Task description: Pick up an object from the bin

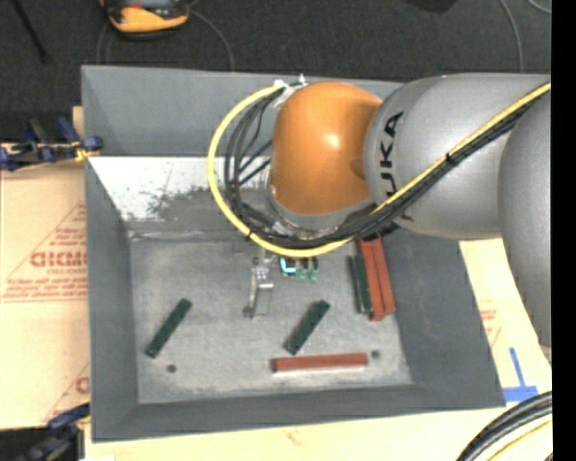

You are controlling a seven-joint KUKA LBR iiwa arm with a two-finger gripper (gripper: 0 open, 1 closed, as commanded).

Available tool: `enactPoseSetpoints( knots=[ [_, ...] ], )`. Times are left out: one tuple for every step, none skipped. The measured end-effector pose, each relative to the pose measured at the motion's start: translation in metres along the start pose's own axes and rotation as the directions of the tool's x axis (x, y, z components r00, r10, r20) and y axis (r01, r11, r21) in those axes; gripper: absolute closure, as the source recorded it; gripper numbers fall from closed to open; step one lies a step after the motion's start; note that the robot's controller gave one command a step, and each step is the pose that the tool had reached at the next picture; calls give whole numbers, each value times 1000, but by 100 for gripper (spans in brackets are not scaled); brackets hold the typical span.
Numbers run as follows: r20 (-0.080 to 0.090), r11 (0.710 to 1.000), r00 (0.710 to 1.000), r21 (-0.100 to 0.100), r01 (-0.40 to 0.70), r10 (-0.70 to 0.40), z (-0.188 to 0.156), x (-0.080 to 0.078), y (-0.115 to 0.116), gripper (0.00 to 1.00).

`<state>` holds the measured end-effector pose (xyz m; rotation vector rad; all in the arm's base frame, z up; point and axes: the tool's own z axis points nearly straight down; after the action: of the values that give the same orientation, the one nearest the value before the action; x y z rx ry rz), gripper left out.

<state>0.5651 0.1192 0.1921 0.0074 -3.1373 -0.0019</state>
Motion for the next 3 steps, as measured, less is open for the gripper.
enactPoseSetpoints(
  knots=[
    [6,1000,1000,-1,-2,2,-4,-1,-1,0],
    [15,999,999,0,38,-38,43,10,27,0],
    [6,985,985,2,175,-175,73,-3,44,0]
  ],
)
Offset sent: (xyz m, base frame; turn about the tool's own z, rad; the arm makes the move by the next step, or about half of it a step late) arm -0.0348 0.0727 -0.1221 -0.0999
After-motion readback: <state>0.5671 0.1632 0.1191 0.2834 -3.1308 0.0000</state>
